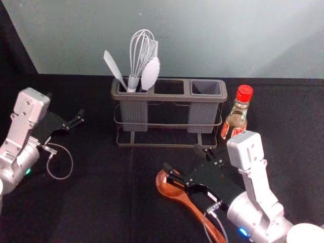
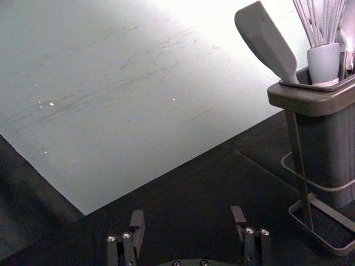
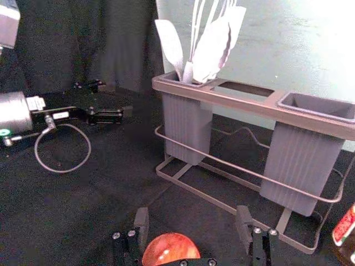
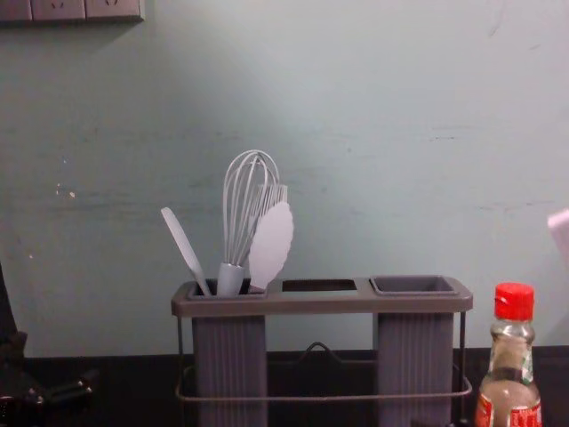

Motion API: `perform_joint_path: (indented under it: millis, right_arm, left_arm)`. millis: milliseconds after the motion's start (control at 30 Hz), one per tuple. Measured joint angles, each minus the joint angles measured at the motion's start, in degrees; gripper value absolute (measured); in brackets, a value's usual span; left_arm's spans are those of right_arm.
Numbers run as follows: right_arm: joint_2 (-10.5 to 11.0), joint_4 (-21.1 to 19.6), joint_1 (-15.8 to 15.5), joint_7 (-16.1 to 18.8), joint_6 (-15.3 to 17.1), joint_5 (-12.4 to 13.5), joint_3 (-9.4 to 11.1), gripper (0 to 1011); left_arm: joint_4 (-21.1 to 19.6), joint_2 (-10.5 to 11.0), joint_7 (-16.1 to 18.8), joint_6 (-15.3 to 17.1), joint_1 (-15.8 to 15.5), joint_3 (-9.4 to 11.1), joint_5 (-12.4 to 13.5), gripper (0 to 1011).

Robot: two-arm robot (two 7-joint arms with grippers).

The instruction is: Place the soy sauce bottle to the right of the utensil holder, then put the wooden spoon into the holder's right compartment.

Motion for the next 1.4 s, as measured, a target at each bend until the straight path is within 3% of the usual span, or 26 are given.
perform_joint_path:
  millis: [900, 1000, 1067, 1167, 1267, 1400]
  right_arm:
    - [0.4, -0.4, 0.1, 0.2, 0.1, -0.2, 0.0, 1003]
    - [0.8, -1.5, 0.0, 0.9, 1.4, -0.2, 0.0, 1003]
    - [1.1, -2.4, 0.0, 1.3, 3.1, -0.3, -0.1, 1003]
    - [1.9, -4.8, 0.7, 1.6, 9.3, -1.6, -0.9, 1003]
    - [2.3, -7.6, 2.4, 2.2, 19.1, -3.2, -1.9, 1003]
    - [1.7, -9.4, 4.5, 2.8, 28.6, -4.1, -2.7, 1003]
  left_arm:
    - [0.0, 0.0, 0.0, 0.0, 0.0, 0.0, 0.0, 1011]
    - [0.0, 0.0, 0.0, 0.0, 0.0, 0.0, 0.0, 1011]
    - [0.0, 0.0, 0.0, 0.0, 0.0, 0.0, 0.0, 1011]
    - [0.0, 0.0, 0.0, 0.0, 0.0, 0.0, 0.0, 1011]
    - [0.0, 0.0, 0.0, 0.0, 0.0, 0.0, 0.0, 1011]
    - [0.0, 0.0, 0.0, 0.0, 0.0, 0.0, 0.0, 1011]
